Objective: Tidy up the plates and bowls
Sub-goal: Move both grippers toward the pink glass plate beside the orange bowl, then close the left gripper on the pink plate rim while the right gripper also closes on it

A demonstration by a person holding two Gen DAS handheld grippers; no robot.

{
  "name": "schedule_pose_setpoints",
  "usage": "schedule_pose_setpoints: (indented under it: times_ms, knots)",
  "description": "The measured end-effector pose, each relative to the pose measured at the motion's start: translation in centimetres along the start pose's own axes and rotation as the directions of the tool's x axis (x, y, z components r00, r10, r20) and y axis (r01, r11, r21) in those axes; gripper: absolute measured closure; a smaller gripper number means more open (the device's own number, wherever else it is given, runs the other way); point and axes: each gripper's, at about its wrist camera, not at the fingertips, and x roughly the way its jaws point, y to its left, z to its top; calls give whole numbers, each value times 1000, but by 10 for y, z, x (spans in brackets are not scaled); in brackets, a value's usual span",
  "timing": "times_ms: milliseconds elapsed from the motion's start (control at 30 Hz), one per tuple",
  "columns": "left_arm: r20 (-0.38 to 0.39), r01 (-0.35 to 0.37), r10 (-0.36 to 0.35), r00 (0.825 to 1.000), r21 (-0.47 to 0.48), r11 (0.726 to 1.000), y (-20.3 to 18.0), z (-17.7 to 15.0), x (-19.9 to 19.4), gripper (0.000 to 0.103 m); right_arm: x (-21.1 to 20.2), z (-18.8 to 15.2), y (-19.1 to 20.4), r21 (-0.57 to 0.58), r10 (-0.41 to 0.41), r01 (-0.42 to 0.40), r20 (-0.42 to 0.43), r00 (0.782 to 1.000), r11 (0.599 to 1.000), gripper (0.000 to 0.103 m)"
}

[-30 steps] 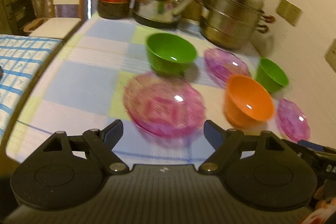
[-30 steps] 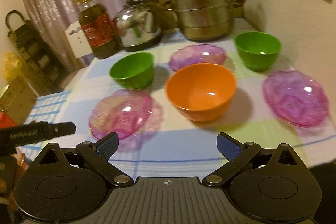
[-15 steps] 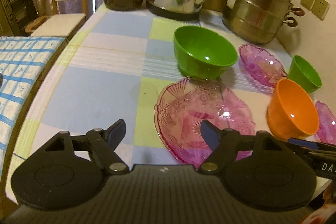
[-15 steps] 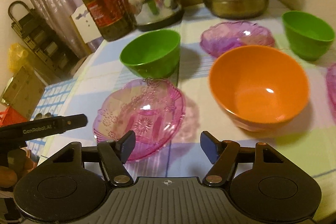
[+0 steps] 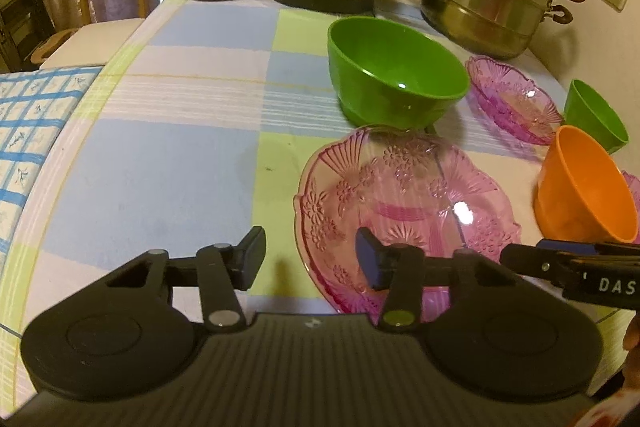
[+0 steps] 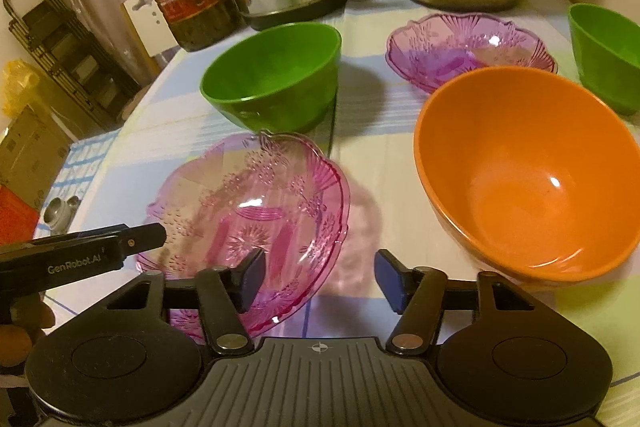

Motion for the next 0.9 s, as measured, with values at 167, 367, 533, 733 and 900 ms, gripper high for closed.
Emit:
schedule_pose_setpoints:
  times_ms: [167, 367, 533, 733, 900]
  knots:
    - [-4, 4, -4, 1000, 14, 1000, -1, -1, 3, 66, 10, 2, -2, -7, -10, 10, -13, 1000, 1000, 58]
    - [-3, -3, 3, 1000, 24, 1000, -2, -1, 2, 79, 17, 4, -5, 13, -11, 11, -21, 1000, 1000, 73]
    - [-12, 0, 0, 1000, 13, 1000, 0, 0, 3, 85, 19, 4, -4, 13, -13, 13, -24, 1000, 1000, 88]
    - [-21, 7, -7, 1000, 0, 1000, 2, 0, 1, 92, 18, 7, -2, 8, -21, 21, -26, 999, 1000, 90]
    - [-17, 0, 0, 1000, 2, 1000, 0, 4, -5, 93, 16, 9, -1, 7, -16, 17, -25, 1000, 1000, 91]
